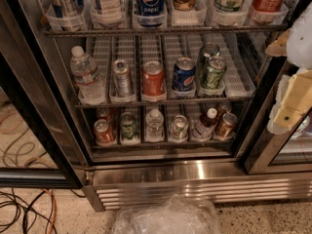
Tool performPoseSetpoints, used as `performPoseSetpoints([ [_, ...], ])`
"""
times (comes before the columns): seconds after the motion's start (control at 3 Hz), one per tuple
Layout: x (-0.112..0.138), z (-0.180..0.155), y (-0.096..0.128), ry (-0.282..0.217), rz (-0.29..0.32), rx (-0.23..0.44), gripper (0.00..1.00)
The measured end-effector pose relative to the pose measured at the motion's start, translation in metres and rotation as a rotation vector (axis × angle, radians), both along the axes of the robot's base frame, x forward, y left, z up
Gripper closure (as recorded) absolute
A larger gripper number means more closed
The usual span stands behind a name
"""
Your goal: Pick coke can from bottom shelf of fridge
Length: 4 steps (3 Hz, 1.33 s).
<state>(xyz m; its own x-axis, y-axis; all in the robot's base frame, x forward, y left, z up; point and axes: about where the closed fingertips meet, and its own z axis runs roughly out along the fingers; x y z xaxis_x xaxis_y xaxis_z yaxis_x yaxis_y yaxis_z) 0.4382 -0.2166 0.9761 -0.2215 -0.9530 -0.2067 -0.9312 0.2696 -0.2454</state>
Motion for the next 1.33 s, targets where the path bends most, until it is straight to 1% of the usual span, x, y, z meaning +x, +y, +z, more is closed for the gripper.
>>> performPoseSetpoints([
  [0.33, 0.0, 0.0, 0.0, 0.0, 0.0, 0.0, 0.0],
  [0.67, 0.016, -0.018, 0.017, -0.004, -0.003, 0.041, 0.0],
  [1.0, 0.045, -0.047, 0.048, 0.004, -0.003, 0.125, 0.0],
  [1.33, 0.068, -0.071, 0.07, -0.007, -0.064, 0.218, 0.0],
])
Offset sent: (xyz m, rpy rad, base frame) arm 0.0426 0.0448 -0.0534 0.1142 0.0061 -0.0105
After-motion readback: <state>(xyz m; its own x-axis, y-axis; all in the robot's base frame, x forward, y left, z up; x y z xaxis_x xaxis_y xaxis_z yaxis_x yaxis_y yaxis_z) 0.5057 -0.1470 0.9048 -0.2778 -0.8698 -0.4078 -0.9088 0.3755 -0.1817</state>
